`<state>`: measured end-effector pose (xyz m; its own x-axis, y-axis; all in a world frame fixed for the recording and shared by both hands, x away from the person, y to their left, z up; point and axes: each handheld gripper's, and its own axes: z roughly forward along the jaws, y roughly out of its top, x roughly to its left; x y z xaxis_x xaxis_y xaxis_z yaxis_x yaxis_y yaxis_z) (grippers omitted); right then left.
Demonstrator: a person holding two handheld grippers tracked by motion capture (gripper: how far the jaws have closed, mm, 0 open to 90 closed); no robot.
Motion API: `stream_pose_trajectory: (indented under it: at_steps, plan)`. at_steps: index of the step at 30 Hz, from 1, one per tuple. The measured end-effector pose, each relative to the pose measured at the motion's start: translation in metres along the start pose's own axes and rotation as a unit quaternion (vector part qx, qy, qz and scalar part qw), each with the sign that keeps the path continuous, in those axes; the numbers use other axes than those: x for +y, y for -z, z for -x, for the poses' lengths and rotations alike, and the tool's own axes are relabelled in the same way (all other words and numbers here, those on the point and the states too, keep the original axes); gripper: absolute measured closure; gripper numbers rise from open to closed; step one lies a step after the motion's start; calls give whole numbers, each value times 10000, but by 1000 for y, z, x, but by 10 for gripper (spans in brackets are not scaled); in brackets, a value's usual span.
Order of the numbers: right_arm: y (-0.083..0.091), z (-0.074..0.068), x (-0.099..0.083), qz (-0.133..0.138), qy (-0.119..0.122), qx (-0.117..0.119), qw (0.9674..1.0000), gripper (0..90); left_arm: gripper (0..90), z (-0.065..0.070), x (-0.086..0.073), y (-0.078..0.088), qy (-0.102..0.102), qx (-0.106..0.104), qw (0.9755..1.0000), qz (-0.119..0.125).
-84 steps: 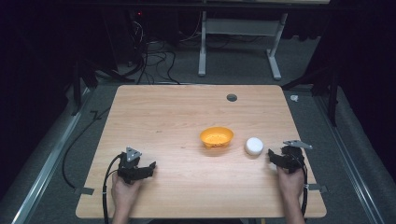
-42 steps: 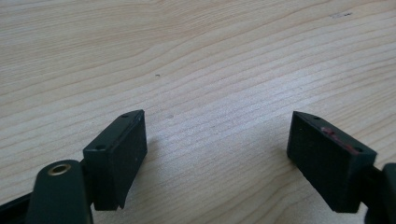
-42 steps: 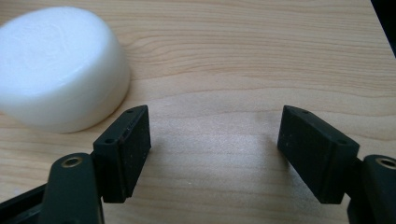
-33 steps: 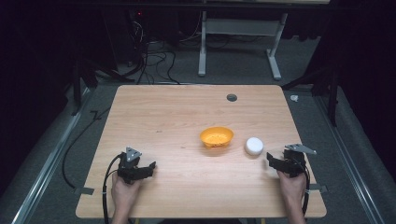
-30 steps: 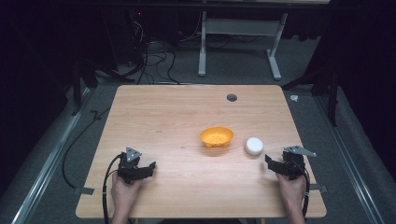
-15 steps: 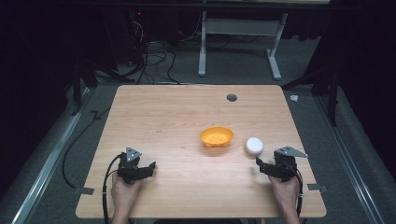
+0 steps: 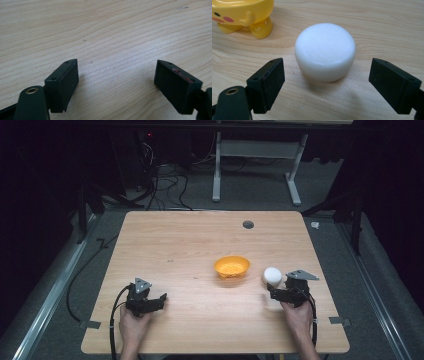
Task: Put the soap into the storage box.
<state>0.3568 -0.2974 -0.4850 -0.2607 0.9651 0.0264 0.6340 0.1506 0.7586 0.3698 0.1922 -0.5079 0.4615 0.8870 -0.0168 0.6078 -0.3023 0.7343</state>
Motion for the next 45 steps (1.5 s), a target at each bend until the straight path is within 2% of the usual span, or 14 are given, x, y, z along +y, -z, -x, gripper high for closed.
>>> stream_pose_trajectory:
  at_steps: [2, 8, 17, 20, 27, 33, 40, 45]
  plan:
    - [-1, 1, 2, 99, 51, 16, 9999, 130, 203, 0, 0, 0, -8, 3, 10000, 0]
    - [-5, -1, 9, 96, 62, 34, 9999, 125, 203, 0, 0, 0, -9, 1, 10000, -1]
    - [-20, -2, 16, -54, 110, 42, 9999, 123, 203, 0, 0, 0, -11, 2, 10000, -2]
    - [-27, -4, 18, -120, 192, -24, 9997, 123, 203, 0, 0, 0, -11, 1, 10000, -1]
    - [-32, -4, 21, -115, 173, -33, 9998, 125, 203, 0, 0, 0, -9, 1, 10000, 0]
    - [-38, -2, 19, -228, 126, -8, 9997, 134, 203, 0, 0, 0, -9, 0, 10000, -2]
    - [-44, -1, 16, -391, 104, 36, 9992, 188, 203, 0, 0, 0, -9, 1, 10000, 0]
    - [-44, -1, 17, -382, 163, 41, 9991, 235, 203, 0, 0, 0, -12, 0, 10000, -3]
